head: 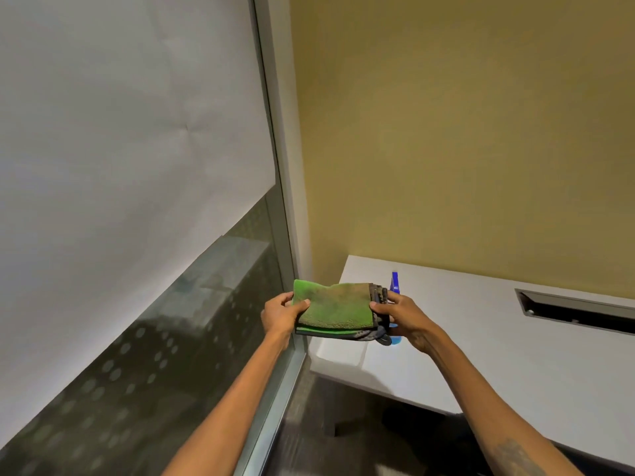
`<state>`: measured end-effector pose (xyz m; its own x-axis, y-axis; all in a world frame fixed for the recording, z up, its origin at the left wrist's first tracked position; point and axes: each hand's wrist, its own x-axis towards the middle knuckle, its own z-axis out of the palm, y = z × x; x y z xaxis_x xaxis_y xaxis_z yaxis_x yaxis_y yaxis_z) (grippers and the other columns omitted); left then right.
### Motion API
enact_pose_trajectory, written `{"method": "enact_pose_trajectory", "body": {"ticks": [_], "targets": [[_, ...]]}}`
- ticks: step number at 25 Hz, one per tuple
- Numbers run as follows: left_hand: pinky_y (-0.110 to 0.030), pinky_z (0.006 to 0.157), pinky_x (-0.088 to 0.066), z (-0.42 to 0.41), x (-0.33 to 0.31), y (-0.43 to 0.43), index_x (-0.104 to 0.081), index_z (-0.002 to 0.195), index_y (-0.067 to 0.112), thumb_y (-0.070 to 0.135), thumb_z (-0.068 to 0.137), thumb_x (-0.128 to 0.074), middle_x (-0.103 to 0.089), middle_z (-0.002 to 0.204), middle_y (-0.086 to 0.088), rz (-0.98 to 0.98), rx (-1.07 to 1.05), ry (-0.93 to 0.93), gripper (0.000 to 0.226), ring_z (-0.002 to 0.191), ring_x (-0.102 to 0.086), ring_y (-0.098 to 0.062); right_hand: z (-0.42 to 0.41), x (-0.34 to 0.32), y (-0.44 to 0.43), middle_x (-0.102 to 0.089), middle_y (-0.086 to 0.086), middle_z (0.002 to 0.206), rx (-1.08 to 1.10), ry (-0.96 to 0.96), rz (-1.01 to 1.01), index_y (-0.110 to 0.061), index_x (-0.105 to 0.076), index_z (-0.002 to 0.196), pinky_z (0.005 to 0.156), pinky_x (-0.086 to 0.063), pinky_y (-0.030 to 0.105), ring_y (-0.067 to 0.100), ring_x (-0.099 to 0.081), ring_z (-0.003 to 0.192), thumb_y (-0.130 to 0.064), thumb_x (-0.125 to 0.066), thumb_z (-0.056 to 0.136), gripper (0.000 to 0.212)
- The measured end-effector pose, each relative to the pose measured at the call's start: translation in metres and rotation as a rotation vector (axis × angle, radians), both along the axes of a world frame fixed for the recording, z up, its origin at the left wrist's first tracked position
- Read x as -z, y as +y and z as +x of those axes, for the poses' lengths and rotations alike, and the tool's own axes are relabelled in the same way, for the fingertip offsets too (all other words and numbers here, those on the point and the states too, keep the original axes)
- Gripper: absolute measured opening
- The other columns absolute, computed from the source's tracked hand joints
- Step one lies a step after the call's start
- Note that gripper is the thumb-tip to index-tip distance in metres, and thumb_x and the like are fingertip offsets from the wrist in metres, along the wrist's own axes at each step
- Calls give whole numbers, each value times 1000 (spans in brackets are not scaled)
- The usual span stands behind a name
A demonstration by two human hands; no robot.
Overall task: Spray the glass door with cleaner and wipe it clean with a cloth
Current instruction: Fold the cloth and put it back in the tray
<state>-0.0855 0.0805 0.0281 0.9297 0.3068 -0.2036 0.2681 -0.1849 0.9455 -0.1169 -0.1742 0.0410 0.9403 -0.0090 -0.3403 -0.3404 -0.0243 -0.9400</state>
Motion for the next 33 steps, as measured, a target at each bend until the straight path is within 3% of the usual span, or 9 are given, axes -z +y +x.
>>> {"method": "enact_pose_trajectory", "body": {"ticks": [4,7,11,15,19,23,26,31,33], "targets": [[-31,87,-54,27,27,-15,-77,108,13,23,71,-89,-78,100,-7,135,-46,59,41,91,-69,-21,33,33,-4,-76,7,93,62,84,-44,-13,-72,115,59,-59,27,21,-70,81,-9,-75,90,25],[-36,95,-54,48,48,-22,-77,107,16,24,74,-86,-79,98,-4,198,30,112,35,96,-71,-21,55,63,2,-74,11,95,135,146,-51,-12,-71,112,60,-58,28,22,-69,79,-3,-69,92,22],[-35,99,-54,78,73,-21,-77,117,13,10,81,-73,-78,110,-7,219,217,183,35,107,-71,-23,73,98,16,-69,16,98,209,251,-81,-6,-64,117,74,-61,40,25,-64,85,1,-55,95,24],[-32,88,-54,98,101,-25,-79,112,12,8,81,-72,-77,103,-9,291,230,229,32,100,-70,-26,84,130,31,-72,24,103,335,258,-196,-2,-68,106,90,-61,52,30,-68,87,-7,-63,94,14],[-31,76,-52,107,130,-39,-80,105,11,8,82,-73,-77,100,-12,329,248,305,25,87,-63,-20,96,150,42,-70,14,105,449,303,-413,-10,-62,105,93,-55,43,33,-67,101,-22,-72,91,20],[-36,92,-55,113,150,-47,-74,122,11,11,86,-75,-75,117,-12,376,275,351,36,104,-69,-27,103,171,51,-71,16,106,335,314,-563,-12,-53,95,85,-48,37,33,-66,100,-23,-68,95,19],[-36,92,-55,118,161,-47,-72,125,12,12,86,-76,-74,120,-13,423,302,380,39,109,-69,-29,104,184,58,-73,16,104,304,337,-615,-11,-55,89,83,-48,37,29,-63,90,-22,-69,94,18],[-38,94,-57,118,176,-42,-69,130,15,17,90,-74,-72,123,-12,555,395,394,40,110,-69,-28,106,195,64,-69,8,107,264,406,-711,-12,-58,110,80,-47,36,32,-68,102,-31,-67,96,26],[-37,92,-57,118,180,-40,-69,129,17,16,93,-70,-73,123,-10,593,419,374,36,110,-69,-27,106,199,62,-70,9,106,266,390,-718,-12,-59,108,78,-45,34,32,-67,100,-29,-63,98,20]]}}
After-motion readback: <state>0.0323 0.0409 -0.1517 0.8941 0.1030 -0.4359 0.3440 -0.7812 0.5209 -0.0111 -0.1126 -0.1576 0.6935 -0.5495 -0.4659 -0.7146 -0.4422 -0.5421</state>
